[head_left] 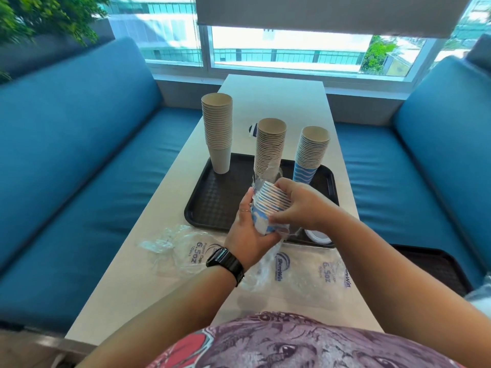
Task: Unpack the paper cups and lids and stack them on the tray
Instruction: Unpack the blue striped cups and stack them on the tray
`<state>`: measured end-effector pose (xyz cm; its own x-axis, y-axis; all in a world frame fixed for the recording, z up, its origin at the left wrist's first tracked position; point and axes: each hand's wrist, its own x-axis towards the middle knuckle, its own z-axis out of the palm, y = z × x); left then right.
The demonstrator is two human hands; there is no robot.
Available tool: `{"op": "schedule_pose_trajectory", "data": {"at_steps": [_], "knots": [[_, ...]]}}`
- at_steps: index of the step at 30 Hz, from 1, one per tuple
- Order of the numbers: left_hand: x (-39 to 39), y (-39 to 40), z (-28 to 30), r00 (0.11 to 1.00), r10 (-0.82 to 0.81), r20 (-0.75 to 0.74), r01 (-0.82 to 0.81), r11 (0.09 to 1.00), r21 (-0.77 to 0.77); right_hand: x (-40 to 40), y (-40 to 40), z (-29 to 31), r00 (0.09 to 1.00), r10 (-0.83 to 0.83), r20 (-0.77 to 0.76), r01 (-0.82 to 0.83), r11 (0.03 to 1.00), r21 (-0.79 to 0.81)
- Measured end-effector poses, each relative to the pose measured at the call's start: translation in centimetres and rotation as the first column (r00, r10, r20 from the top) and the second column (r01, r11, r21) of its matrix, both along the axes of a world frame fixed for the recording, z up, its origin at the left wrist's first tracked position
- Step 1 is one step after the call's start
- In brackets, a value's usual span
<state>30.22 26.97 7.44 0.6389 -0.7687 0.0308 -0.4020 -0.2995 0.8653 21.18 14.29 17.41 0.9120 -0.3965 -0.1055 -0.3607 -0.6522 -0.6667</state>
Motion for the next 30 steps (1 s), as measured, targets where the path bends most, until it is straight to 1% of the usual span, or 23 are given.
{"op": "schedule_pose_trajectory", "data": {"at_steps": [4, 8, 9, 13, 15, 18, 20, 22, 24, 26, 30], "knots": [[-0.3, 0.0, 0.3, 0.999, -0.027, 0.036, 0.026, 0.999, 0.023, -0.1, -0.5, -0.1, 0.996, -0.070, 0.057, 0.067, 0.996, 0.058], [-0.5, 0.3, 0.5, 0.995, -0.041, 0.088, 0.037, 0.998, 0.048, -0.1, -0.8, 0.0, 0.995, -0.077, 0.059, 0.072, 0.994, 0.088], [-0.6, 0.4, 0.6, 0.993, -0.036, 0.109, 0.030, 0.998, 0.049, -0.1, -0.7, 0.0, 0.995, -0.077, 0.058, 0.073, 0.995, 0.075], [-0.3, 0.4, 1.2, 0.977, -0.014, 0.211, 0.003, 0.999, 0.053, 0.1, -0.2, -0.3, 0.994, -0.103, 0.039, 0.105, 0.993, -0.060], [-0.2, 0.3, 1.5, 0.968, -0.026, 0.249, 0.009, 0.998, 0.070, 0.3, 0.0, -0.3, 0.989, -0.129, 0.069, 0.133, 0.989, -0.066], [-0.5, 0.3, 1.7, 0.944, -0.062, 0.324, 0.029, 0.994, 0.106, 0.3, -0.1, 0.1, 0.978, -0.172, 0.117, 0.174, 0.985, -0.008], [-0.7, 0.4, 1.7, 0.927, -0.058, 0.371, 0.016, 0.993, 0.117, 0.2, -0.2, 0.4, 0.981, -0.167, 0.100, 0.169, 0.985, -0.015], [-0.6, 0.6, 1.6, 0.905, -0.046, 0.422, 0.000, 0.994, 0.110, 0.2, 0.0, 0.5, 0.988, -0.139, 0.063, 0.143, 0.988, -0.055], [-0.5, 0.6, 1.5, 0.890, -0.048, 0.454, -0.005, 0.993, 0.115, 0.1, 0.3, 0.3, 0.990, -0.126, 0.059, 0.131, 0.988, -0.083], [-0.5, 0.6, 1.6, 0.898, -0.040, 0.438, -0.005, 0.995, 0.101, 0.0, 0.4, 0.1, 0.987, -0.128, 0.096, 0.134, 0.989, -0.064], [-0.1, 0.7, 0.9, 0.942, -0.004, 0.336, -0.013, 0.999, 0.048, -0.2, -0.3, 0.6, 0.981, -0.148, 0.128, 0.155, 0.987, -0.045]]}}
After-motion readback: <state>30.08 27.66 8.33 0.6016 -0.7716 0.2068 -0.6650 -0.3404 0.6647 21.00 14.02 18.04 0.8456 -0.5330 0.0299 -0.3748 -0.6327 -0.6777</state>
